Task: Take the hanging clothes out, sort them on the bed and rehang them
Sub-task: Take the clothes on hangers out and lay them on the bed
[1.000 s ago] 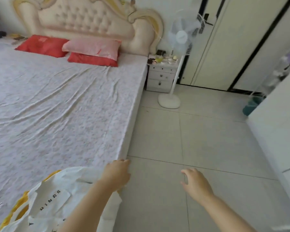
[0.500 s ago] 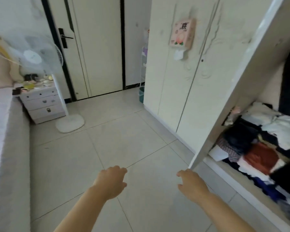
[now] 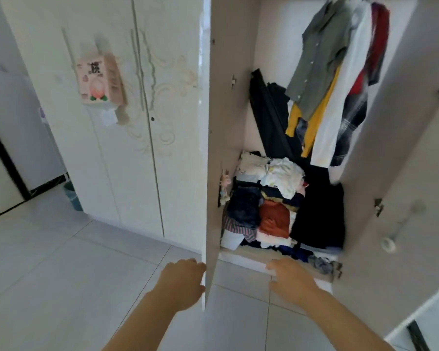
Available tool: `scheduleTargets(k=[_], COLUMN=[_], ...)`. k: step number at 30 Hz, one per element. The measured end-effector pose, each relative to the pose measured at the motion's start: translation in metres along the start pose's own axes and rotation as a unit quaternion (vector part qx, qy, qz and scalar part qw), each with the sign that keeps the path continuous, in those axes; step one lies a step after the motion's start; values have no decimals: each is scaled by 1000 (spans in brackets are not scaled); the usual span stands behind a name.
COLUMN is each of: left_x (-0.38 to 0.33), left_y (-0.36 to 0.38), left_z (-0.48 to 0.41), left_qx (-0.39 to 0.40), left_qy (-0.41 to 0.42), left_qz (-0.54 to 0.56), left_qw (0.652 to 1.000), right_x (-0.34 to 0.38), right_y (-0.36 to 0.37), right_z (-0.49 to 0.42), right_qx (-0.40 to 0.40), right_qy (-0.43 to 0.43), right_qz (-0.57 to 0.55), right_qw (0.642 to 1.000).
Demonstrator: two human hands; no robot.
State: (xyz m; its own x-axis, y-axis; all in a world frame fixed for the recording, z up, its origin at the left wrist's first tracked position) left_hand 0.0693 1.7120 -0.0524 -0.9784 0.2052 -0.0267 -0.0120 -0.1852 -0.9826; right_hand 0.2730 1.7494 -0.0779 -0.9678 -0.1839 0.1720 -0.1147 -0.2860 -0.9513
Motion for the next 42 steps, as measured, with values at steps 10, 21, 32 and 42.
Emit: scheduleTargets(k=[10,21,32,42], left_x=[-66,-136,-157,-137], left_y=[-73,-183,-330,-474], left_z=[-173,-369,-498,-618], left_qx=[-35,-73,-226,-426], left_qy=[145,154,129,166], left_qz=[-11,25,113,205], left_qw=[989,985,959,865], right_x=[-95,-205,-248,-237], right_y=[-84,-223,-401,-580], right_z=[-69,-196,-304,-405], right_qx=[-67,-119,-249,-433], right_qy=[113,76,-9,-81], right_qz=[-21,-68,-82,-40], right_qw=[991,988,965,897])
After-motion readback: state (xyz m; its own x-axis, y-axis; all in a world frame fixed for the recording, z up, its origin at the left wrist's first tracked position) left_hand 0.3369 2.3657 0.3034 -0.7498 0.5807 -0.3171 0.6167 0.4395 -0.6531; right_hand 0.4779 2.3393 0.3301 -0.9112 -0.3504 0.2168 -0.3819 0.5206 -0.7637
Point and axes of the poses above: each hand's wrist, its own z-axis away from the middle knuckle, its own y-axis out of the palm, x = y × z, the point moved 9 cm from there along -z, towards the middle knuckle, and after that the axes turned 2 degrees about -z, right-handed, at the moved point
